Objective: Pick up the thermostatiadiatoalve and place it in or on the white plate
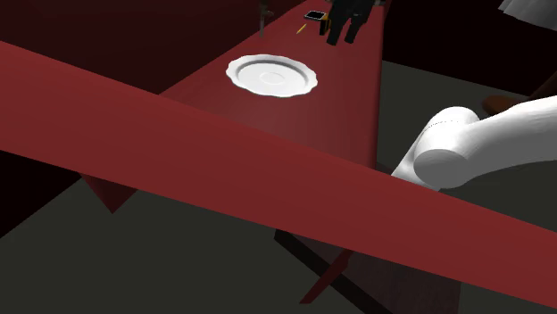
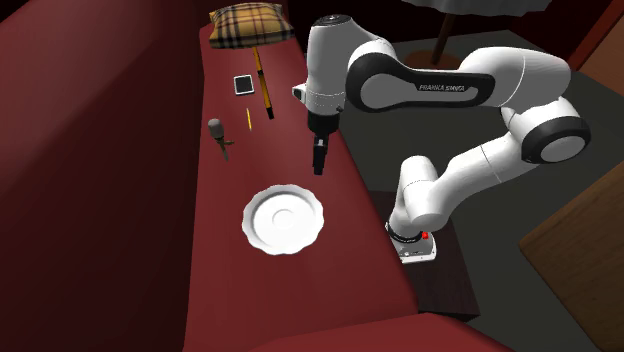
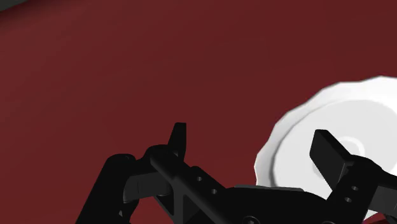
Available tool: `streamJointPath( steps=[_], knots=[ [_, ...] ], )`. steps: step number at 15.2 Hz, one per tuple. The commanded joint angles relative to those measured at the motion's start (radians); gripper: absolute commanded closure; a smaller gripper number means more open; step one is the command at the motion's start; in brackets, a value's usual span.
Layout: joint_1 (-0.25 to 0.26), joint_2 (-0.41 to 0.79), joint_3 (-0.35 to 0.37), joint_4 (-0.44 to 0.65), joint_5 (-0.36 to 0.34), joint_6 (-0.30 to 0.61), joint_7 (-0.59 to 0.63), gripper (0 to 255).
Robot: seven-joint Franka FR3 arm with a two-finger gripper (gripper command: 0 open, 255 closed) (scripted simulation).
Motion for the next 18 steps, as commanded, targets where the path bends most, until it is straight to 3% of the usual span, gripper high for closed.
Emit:
streamJointPath(
  steps=[1, 10, 18],
  knots=[
    [0.0, 0.0, 0.0, 0.0, 0.0, 0.0, 0.0, 0],
    [0.019, 0.323, -0.082, 0.244, -0.023, 0.107, -0.162, 0],
    [0.031, 0.624, -0.14, 0.556, 0.01, 0.117, -0.301, 0]
  ],
)
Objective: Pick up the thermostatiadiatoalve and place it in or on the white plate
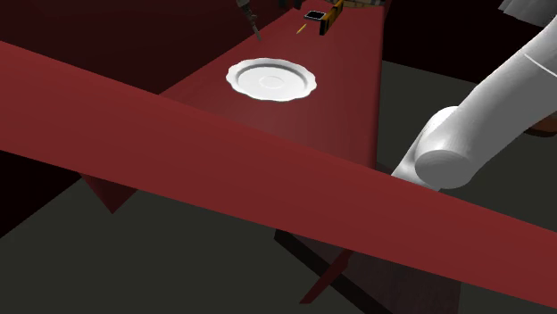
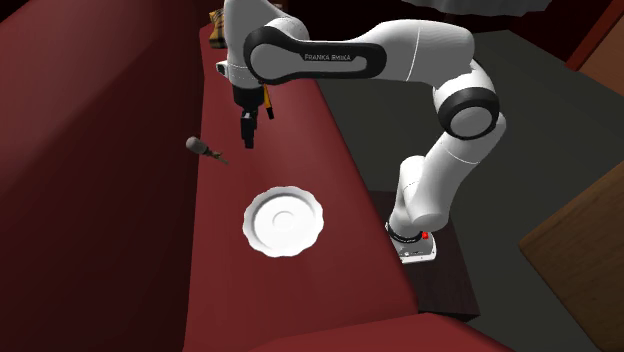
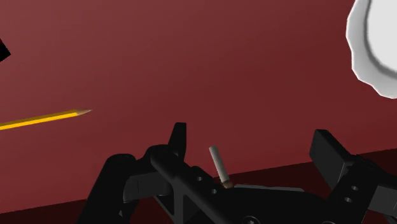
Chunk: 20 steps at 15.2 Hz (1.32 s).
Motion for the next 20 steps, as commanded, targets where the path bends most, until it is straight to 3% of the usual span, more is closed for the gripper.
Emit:
streamJointPath(
  steps=[1, 4, 11, 19, 20],
  knots=[
    [0.0, 0.088, -0.014, 0.101, 0.015, -0.008, -0.037, 0],
    [-0.004, 0.182, -0.024, 0.217, 0.035, -0.026, -0.074, 0],
    [0.002, 0.171, -0.016, 0.102, 0.034, 0.079, -0.075, 0],
    [0.002, 0.171, -0.016, 0.103, 0.034, 0.079, -0.075, 0],
    [0.002, 0.171, -0.016, 0.103, 0.034, 0.079, -0.075, 255]
  ],
)
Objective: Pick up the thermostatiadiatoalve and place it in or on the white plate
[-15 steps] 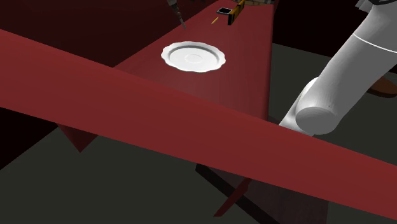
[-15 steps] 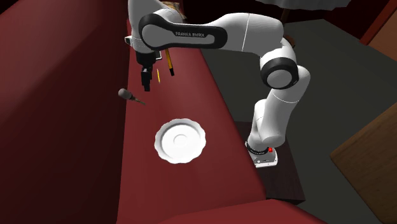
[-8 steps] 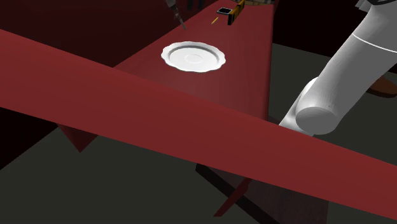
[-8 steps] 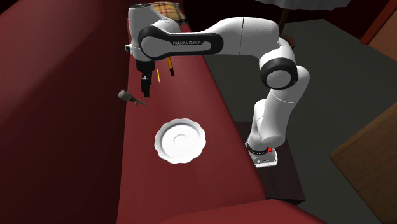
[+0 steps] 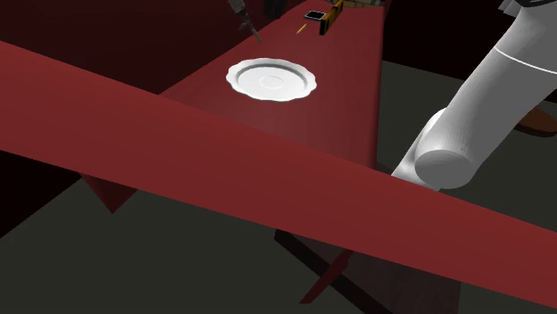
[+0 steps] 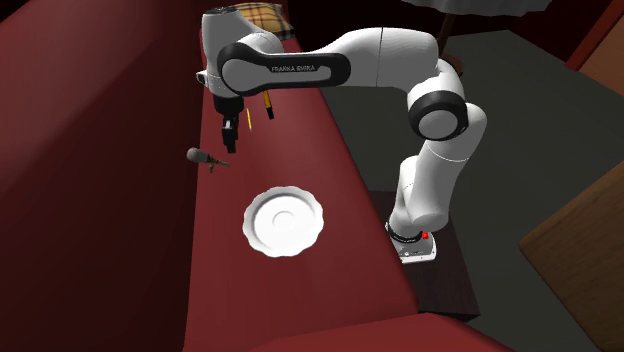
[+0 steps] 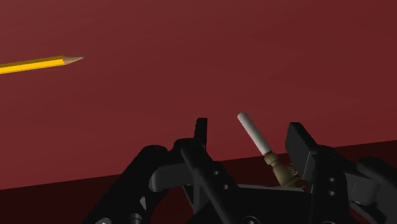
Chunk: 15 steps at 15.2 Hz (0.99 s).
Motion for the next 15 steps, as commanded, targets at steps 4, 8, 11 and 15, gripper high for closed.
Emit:
streamJointPath(
  steps=[4, 8, 11, 15],
  knots=[
    [0.0, 0.0, 0.0, 0.0, 0.0, 0.0, 0.0, 255],
    [0.0, 0.0, 0.0, 0.0, 0.0, 0.0, 0.0, 255],
    [0.021, -0.025, 0.023, -0.041, -0.055, 0.077, -0.041, 0],
    [0.087, -0.136, 0.113, -0.255, -0.281, 0.417, -0.178, 0]
  ],
)
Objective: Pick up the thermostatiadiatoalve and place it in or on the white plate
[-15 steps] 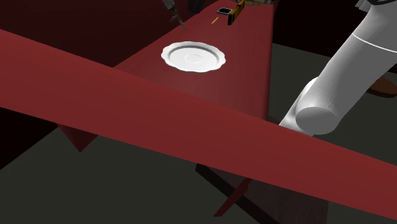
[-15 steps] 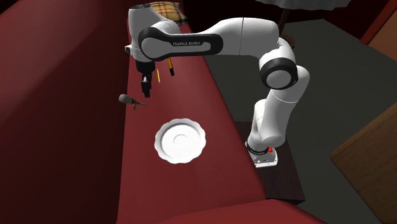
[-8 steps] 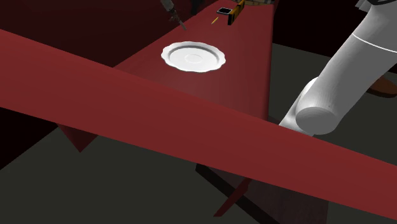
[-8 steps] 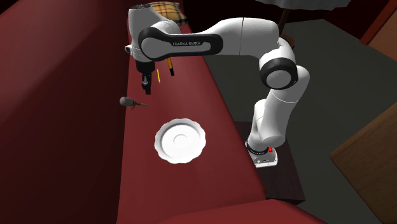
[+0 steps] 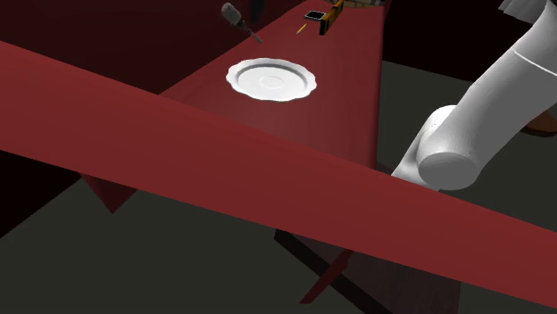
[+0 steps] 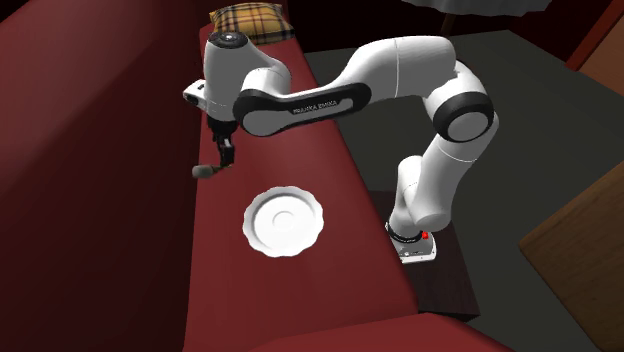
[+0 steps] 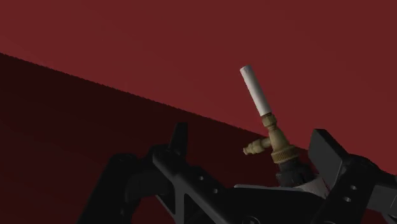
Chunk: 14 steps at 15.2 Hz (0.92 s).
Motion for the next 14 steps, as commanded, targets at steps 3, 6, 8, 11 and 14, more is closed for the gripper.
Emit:
streamJointPath(
  steps=[3, 6, 8, 11, 14],
  knots=[
    [0.021, -0.032, 0.036, -0.113, -0.109, 0.193, -0.052, 0],
    [0.019, -0.009, 0.033, -0.125, -0.111, 0.228, -0.052, 0],
    [0.017, 0.007, 0.031, -0.131, -0.112, 0.251, -0.051, 0],
    [0.017, 0.012, 0.03, -0.133, -0.112, 0.258, -0.051, 0],
    [0.016, 0.012, 0.03, -0.133, -0.112, 0.258, -0.051, 0]
  ],
)
